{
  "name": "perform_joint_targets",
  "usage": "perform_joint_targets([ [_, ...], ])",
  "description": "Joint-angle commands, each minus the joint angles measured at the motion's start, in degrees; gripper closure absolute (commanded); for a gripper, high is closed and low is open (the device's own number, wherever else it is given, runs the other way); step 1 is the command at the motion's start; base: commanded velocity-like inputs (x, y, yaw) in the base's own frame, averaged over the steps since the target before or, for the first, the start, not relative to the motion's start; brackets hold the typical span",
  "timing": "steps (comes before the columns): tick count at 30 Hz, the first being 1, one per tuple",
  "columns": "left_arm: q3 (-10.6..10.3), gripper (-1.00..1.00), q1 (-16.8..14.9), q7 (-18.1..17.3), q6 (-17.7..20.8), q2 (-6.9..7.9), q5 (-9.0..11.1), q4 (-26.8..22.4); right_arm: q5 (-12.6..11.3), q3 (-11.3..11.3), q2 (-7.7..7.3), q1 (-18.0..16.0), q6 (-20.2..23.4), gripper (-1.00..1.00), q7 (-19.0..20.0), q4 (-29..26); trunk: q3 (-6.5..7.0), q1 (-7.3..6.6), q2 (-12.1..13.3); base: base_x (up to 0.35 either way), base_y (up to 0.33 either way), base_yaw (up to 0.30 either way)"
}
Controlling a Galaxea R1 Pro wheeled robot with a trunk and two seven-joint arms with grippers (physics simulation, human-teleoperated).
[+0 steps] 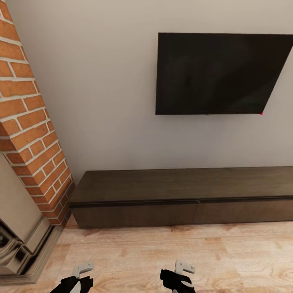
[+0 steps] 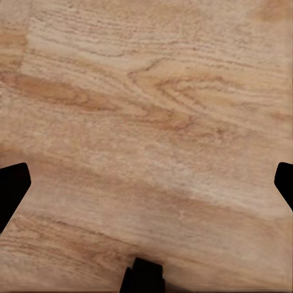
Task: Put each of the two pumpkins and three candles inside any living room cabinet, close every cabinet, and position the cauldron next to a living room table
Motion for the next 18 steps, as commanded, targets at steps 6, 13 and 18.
perform_joint_targets([
  [6,-0.01,-1.0,0.0,0.0,0.0,-0.03,0.0,0.08,0.0,-0.01,0.03,-0.02,0.03,-1.0,0.13,0.69,0.52,-1.33,2.42,0.0,0.0,0.0],
  [13,-0.08,-1.0,0.0,0.01,-0.07,-0.06,-0.05,0.65,0.0,0.05,0.01,-0.02,0.1,-1.0,0.24,0.92,1.11,-2.86,5.23,0.0,0.0,0.0],
  [18,-0.16,-1.0,0.0,0.07,-0.09,-0.1,-0.08,0.77,0.0,0.06,-0.01,-0.02,0.15,-1.0,0.27,1.04,1.54,-3.96,7.23,0.0,0.0,0.0],
])
